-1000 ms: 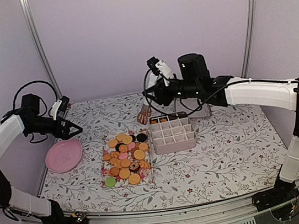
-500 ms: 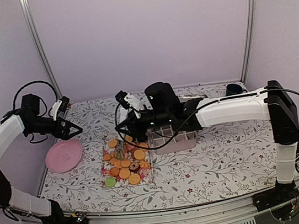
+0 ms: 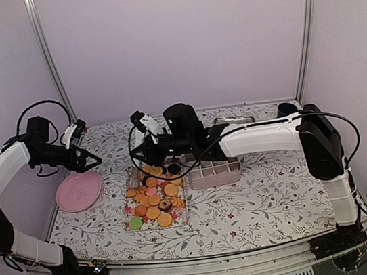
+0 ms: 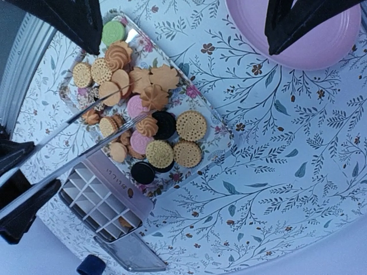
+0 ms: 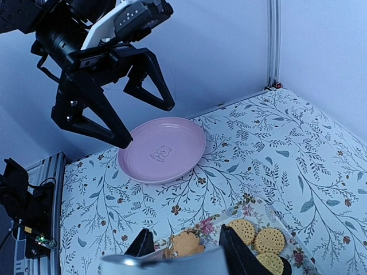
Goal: Pack the cookies
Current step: Pick up the fake cookies from the plate.
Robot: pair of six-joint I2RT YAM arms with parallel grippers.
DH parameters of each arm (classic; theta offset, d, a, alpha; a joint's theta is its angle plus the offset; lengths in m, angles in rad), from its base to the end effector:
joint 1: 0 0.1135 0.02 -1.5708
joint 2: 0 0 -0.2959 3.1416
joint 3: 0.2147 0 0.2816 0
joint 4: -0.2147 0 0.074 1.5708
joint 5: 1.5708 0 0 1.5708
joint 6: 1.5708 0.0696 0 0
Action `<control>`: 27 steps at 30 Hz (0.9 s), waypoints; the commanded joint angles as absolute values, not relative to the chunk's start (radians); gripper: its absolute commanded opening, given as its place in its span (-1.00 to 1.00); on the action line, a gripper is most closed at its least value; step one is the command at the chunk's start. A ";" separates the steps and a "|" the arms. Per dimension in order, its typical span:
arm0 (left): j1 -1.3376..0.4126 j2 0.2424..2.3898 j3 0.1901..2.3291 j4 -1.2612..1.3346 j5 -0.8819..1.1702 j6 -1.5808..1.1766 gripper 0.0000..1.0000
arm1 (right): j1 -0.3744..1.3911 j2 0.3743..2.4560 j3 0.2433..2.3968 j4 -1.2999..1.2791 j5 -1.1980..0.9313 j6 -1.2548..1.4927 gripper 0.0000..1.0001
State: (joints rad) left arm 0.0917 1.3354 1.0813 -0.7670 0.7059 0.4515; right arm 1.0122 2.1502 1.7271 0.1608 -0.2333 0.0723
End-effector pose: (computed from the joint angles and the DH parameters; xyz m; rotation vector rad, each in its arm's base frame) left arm 0.3016 -0.0176 0.2819 0.6626 2.2750 -0.6581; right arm 0.3014 0.5126 0.2661 -1.0293 1.6433 0.9582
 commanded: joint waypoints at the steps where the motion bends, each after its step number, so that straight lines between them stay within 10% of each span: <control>1: 0.094 1.318 1.069 -0.756 0.713 0.459 0.98 | 1.008 2.207 1.776 0.200 -0.219 0.078 -0.23; 27: 0.092 1.321 1.092 -0.756 0.732 0.436 0.98 | 1.008 2.218 1.825 0.161 -0.178 0.032 -0.57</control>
State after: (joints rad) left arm 0.0917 1.3350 1.0798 -0.7670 0.7177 0.4431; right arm 1.0115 2.2410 1.7836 0.1528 -0.1921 0.0437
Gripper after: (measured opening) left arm 0.993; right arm 0.311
